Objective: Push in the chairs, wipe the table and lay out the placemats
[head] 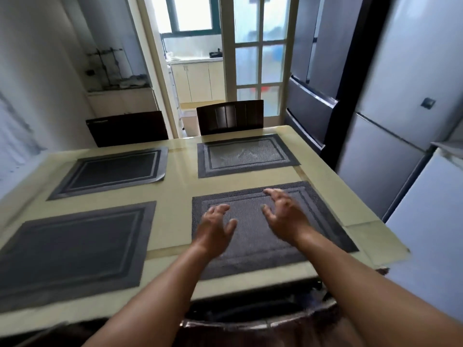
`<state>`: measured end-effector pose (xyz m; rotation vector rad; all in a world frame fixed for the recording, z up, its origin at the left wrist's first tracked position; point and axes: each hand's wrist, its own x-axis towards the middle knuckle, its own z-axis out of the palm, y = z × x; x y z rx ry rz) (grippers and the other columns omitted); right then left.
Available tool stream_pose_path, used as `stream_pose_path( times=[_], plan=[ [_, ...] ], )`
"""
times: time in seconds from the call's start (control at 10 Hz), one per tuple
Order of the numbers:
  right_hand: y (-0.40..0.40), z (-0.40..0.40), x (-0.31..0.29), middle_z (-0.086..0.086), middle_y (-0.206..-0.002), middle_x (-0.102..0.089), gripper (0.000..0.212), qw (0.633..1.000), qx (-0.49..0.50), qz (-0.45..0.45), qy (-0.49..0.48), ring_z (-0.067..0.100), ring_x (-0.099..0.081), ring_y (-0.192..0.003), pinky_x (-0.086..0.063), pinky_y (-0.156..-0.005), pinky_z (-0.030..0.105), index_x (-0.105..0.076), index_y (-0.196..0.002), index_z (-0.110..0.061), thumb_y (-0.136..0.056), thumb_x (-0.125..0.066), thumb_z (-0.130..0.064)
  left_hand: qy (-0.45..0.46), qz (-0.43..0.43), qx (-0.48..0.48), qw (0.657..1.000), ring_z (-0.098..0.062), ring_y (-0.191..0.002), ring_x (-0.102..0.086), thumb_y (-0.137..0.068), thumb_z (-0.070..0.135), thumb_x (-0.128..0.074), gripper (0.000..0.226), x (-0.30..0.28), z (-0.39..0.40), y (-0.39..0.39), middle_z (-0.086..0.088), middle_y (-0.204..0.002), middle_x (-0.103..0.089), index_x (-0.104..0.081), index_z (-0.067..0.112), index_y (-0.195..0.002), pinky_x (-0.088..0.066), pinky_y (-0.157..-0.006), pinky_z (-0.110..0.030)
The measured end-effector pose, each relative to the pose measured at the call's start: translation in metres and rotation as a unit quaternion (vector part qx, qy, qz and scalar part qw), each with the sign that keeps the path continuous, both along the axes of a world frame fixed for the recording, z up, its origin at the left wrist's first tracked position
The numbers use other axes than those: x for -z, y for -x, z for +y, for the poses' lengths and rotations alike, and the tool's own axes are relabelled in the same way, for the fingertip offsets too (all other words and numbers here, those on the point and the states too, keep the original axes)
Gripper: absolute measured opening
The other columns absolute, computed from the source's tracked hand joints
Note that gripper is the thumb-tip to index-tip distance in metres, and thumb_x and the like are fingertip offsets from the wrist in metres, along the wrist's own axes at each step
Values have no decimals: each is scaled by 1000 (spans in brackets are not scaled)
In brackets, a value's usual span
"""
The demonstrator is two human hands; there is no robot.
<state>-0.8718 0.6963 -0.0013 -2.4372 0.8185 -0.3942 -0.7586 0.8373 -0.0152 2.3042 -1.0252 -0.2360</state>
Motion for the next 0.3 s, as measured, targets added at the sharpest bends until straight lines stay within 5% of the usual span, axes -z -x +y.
stream_pose_path(
  times=[0.2, 0.3],
  plan=[
    [24, 103, -74, 12, -127, -58, 39, 973, 32, -222, 54, 25, -53, -118, -39, -92, 27, -53, -128, -9, -97, -47, -31, 180, -25, -18, 983, -20, -93, -60, -94, 26, -49, 29, -91, 87, 40, -10, -104, -66, -59, 7, -114, -46, -80, -25],
    [34, 143, -115, 9, -110, -64, 34, 950, 53, -307, -22, 20, -60, -100, -44, -83, 27, -58, -119, -10, -96, -48, -33, 260, -13, -17, 965, -19, -85, -58, -94, 25, -49, 22, -127, 120, 55, -2, -88, -60, -60, 9, -105, -47, -75, -27]
  ],
)
